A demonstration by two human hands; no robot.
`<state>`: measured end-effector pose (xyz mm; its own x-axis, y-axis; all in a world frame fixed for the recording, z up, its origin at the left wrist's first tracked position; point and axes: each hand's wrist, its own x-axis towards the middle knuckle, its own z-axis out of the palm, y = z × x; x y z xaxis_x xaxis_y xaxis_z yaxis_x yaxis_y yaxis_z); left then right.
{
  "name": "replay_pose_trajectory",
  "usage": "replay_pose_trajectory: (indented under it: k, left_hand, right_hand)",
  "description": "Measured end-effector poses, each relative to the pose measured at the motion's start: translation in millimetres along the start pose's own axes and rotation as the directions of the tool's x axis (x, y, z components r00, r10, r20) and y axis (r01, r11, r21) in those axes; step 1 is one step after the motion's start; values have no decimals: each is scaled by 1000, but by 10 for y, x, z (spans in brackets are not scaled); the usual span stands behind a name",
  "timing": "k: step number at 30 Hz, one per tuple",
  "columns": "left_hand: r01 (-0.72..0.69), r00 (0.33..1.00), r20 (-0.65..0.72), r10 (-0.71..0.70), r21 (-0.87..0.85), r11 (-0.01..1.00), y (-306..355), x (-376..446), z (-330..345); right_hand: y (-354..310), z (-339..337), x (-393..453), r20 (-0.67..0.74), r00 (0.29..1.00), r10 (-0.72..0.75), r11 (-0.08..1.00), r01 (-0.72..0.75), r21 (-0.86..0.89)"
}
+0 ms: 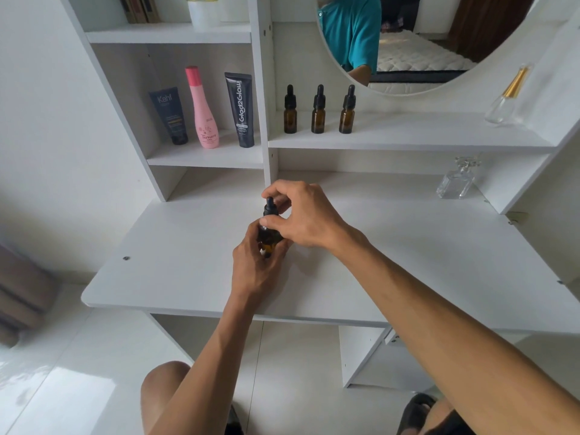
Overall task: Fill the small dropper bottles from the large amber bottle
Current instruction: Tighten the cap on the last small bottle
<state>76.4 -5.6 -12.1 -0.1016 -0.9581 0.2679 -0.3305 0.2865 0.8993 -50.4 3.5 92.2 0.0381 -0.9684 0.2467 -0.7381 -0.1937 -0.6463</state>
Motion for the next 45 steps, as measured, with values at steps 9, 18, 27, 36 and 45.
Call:
replay_pose_trajectory:
  k: [9,18,27,36,45]
  left_hand:
    - [5,1000,6,-5,-18,1000,-7,5,-2]
    - [3,1000,4,-3,-11,1000,12,5,-4]
    - [15,1000,2,-15,-8,1000,14,-4,-2]
    - [0,1000,9,0,7,1000,5,-1,-13]
    - [42,999,-17,-42,28,999,-6,-9,3]
  right_hand:
    - [0,1,-11,31,999,-12,1000,12,-5]
    - [-1,-15,11,37,999,-8,1000,8,8]
    - [5,14,21,22,999,-31,999,31,-26]
    - [52,41,-25,-23,1000,-3,999,5,51]
    - [1025,-41,-287,-211,940,269,922,-315,-226]
